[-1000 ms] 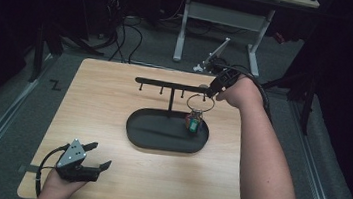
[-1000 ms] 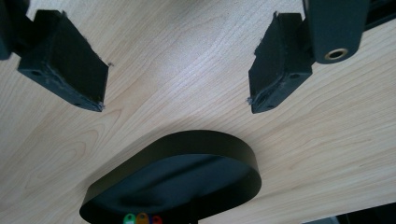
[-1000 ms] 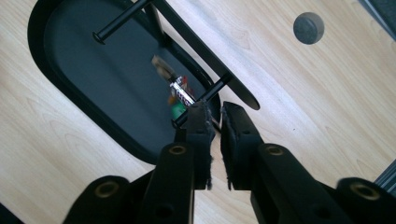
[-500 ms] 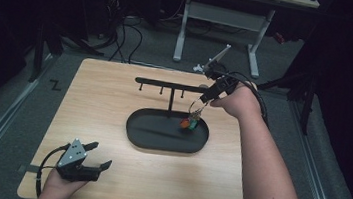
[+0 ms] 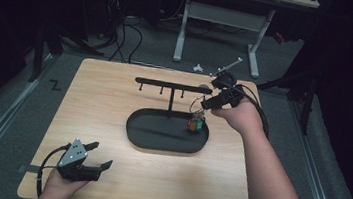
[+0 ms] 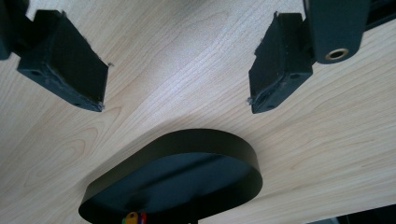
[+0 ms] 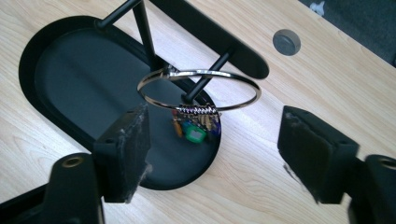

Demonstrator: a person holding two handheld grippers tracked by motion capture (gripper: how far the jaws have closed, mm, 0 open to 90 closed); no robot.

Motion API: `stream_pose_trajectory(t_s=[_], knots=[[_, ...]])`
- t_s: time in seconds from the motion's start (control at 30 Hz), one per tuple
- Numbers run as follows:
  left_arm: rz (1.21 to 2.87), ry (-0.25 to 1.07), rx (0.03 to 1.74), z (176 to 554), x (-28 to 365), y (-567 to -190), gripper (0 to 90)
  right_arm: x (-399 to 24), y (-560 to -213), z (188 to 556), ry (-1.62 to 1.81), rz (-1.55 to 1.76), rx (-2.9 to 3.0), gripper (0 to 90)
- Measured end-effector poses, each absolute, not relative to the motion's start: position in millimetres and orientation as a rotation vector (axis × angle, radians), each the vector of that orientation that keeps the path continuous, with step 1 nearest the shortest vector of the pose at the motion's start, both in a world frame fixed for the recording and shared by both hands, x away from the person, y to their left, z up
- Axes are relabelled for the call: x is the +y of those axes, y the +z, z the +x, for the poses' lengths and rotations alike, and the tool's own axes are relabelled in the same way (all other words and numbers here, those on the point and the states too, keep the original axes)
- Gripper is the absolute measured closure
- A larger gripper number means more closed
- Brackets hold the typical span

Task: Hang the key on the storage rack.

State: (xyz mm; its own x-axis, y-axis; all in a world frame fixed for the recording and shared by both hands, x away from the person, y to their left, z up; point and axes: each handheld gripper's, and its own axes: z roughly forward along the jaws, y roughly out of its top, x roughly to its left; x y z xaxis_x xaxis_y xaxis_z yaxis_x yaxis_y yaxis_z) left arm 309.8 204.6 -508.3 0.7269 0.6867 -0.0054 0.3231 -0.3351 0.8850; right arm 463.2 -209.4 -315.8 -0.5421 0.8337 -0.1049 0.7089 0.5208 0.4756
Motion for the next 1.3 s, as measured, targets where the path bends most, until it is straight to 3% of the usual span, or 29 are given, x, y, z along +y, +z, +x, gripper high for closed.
stream_pose_trajectory(t_s=[0.77, 1.3], knots=[[1.952, 0.456, 0.778, 309.9, 200.2, -511.1, 19.1, -226.0, -388.1, 405.1, 0.783, 1.329, 2.238, 11.6], [1.946, 0.456, 0.788, 311.5, 198.5, -510.5, 16.8, -251.2, -470.7, 353.0, 0.94, 1.322, 2.102, 4.3]])
